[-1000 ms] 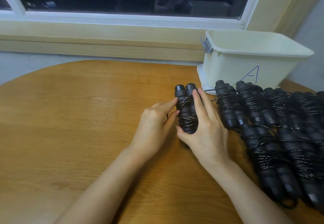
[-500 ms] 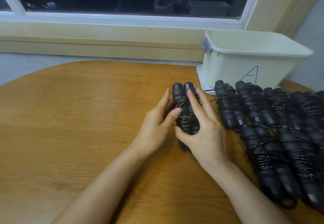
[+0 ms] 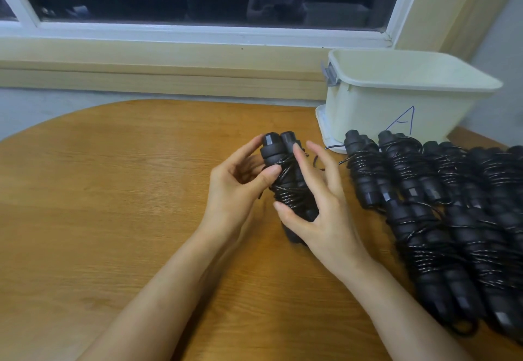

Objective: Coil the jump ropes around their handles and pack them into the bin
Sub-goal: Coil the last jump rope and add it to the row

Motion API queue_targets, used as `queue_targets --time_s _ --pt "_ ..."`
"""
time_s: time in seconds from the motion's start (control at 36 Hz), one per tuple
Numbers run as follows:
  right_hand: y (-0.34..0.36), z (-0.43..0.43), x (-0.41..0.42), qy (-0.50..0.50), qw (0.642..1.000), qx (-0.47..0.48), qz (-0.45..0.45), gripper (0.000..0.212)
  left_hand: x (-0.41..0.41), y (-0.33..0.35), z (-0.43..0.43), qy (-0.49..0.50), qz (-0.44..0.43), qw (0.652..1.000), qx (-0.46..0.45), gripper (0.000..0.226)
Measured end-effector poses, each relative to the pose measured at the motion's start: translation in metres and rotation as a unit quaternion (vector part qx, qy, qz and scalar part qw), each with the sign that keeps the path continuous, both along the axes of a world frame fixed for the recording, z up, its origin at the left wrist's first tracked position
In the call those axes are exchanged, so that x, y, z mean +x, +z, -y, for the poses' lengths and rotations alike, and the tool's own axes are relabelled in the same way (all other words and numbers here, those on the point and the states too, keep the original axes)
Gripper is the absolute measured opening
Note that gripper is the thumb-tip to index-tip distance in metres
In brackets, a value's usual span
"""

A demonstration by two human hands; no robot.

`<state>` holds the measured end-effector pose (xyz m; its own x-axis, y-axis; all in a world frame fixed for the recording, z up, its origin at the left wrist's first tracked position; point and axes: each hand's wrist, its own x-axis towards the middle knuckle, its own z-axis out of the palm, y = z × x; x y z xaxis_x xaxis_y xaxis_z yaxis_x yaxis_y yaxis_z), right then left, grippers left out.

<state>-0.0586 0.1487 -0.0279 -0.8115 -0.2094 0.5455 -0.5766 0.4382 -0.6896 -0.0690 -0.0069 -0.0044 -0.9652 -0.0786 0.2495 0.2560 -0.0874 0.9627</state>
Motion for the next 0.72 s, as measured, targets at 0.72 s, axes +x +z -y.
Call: queue_targets --time_s 0.72 --pt "-0.0035 0.0090 -0.0004 -0.155 0.980 0.090 -0.082 0.069 0.0020 -0.0020 -0.0058 0.005 -0.024 0.999 -0.029 0.057"
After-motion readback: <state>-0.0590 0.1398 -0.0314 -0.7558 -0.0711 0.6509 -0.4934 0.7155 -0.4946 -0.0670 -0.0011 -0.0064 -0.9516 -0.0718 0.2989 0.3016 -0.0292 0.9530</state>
